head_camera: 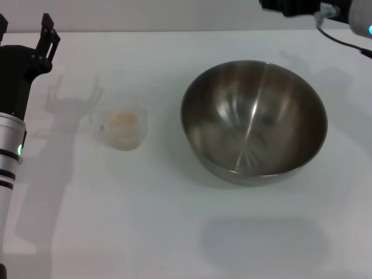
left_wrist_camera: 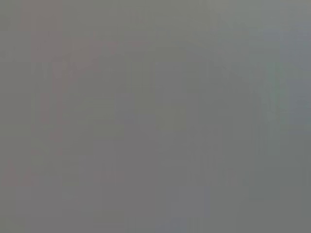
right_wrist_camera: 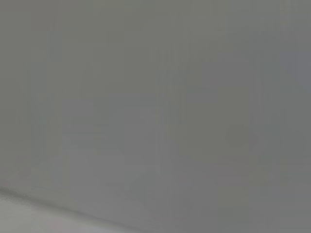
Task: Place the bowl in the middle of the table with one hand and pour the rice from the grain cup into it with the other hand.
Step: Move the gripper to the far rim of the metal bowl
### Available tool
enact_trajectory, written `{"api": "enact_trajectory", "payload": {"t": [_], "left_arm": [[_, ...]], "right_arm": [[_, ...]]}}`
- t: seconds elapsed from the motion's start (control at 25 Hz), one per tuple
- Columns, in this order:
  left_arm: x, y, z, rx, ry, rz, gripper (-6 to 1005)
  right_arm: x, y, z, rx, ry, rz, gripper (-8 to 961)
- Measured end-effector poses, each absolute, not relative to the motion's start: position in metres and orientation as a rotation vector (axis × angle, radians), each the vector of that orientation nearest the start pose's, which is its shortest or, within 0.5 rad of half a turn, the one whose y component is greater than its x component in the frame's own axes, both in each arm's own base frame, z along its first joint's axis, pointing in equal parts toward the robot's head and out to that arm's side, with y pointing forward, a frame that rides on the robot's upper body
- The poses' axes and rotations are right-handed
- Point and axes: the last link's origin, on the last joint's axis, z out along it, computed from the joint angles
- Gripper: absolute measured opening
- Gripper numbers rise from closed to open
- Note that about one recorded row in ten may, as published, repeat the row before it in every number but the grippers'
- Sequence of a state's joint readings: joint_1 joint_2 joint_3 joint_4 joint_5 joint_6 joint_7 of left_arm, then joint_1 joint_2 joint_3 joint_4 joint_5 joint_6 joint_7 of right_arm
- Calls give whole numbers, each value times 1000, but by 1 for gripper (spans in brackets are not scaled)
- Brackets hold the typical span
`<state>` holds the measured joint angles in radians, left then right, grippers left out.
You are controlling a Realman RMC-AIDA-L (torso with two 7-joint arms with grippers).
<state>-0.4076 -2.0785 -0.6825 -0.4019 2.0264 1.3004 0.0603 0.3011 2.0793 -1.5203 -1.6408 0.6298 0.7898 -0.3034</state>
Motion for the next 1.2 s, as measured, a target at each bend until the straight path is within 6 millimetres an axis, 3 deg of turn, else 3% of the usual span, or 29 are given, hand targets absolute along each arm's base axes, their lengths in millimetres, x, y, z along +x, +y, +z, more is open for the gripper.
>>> {"api": "enact_trajectory", "payload": {"t": [0.16,0.36,0.72,1.2], "left_arm": [[-277,328,-18,-1465,-428,-869,824],[-276,328,-18,-1463,-425,-873,824],[-276,327,-18,-1460,-421,-876,825],[-275,326,-19,-1468,-419,-877,825]], "right_arm": [[153,376,73,-2121,981,236,674],[169,376,83,-2171,1102,74,666],[187,375,73,-2265,1185,-118,650],[212,377,52,-2274,1260,-205,630]]}}
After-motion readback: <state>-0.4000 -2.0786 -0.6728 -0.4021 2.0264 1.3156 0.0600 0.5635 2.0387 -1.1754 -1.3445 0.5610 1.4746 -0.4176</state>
